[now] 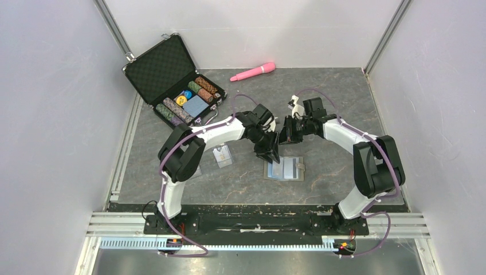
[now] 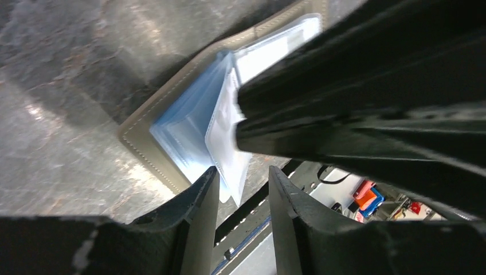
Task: Put the credit cards into the card holder
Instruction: Turn over the card slot in the card holder, then pick up the credit card from the storage box, then insert the credit card into the card holder.
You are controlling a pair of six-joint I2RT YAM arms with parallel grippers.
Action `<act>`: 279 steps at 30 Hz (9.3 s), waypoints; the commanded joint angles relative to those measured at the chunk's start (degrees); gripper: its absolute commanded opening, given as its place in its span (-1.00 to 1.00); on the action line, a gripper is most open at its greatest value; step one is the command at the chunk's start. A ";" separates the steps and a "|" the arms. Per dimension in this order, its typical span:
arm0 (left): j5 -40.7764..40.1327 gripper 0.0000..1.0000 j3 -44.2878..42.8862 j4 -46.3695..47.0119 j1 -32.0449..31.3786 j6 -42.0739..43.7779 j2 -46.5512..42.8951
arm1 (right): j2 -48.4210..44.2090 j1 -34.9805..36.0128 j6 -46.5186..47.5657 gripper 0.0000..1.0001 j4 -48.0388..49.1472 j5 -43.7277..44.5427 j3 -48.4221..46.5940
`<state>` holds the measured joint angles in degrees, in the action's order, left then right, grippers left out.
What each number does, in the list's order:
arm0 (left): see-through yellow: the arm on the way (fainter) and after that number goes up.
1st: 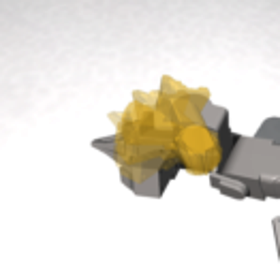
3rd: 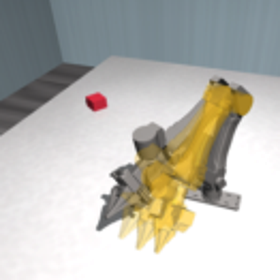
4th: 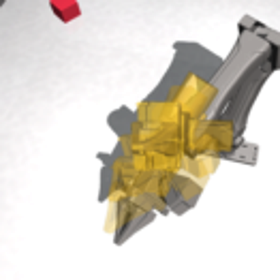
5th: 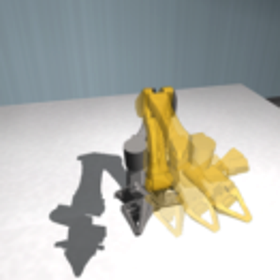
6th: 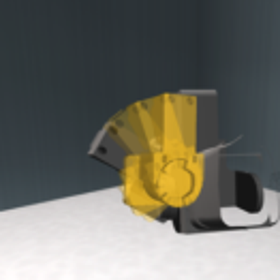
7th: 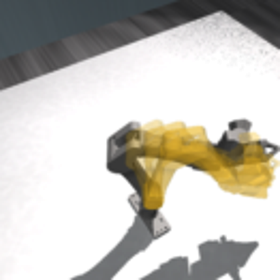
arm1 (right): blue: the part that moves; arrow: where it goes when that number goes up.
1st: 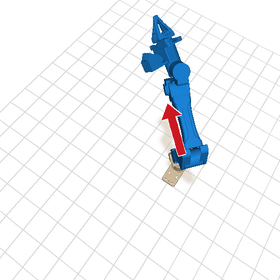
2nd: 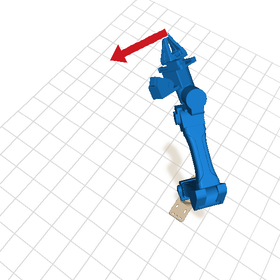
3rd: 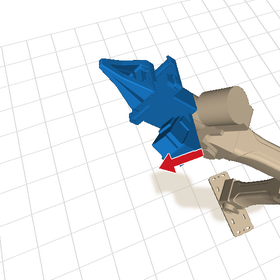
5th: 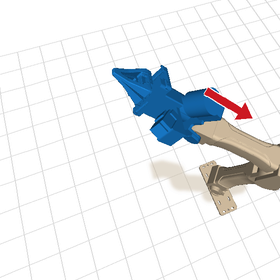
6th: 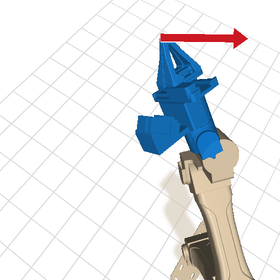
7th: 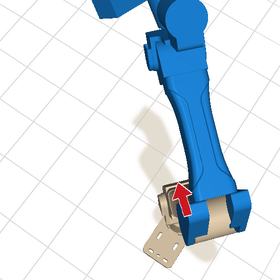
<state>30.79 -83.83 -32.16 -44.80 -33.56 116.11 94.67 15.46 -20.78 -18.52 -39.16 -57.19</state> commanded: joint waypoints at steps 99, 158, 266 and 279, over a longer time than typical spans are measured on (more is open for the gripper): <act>-18.57 -0.28 24.61 -0.88 24.98 4.99 -14.98 | 26.67 21.03 -14.16 -0.52 11.59 -10.85 -20.71; -12.59 -0.57 32.31 1.36 19.76 3.94 -28.42 | 18.88 27.34 -13.59 -0.73 13.21 -11.38 -8.99; -4.66 -0.83 4.77 -4.57 0.85 10.62 -0.07 | -6.00 -10.54 5.98 -1.00 -0.19 -6.39 18.43; -5.49 -0.84 3.17 -5.93 0.67 11.81 0.17 | -3.21 -9.63 3.82 -1.00 5.51 -9.18 19.82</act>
<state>25.58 -77.56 -37.28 -43.86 -25.21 115.72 90.35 5.17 -15.99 -16.75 -47.09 -38.37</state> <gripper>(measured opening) 0.081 0.006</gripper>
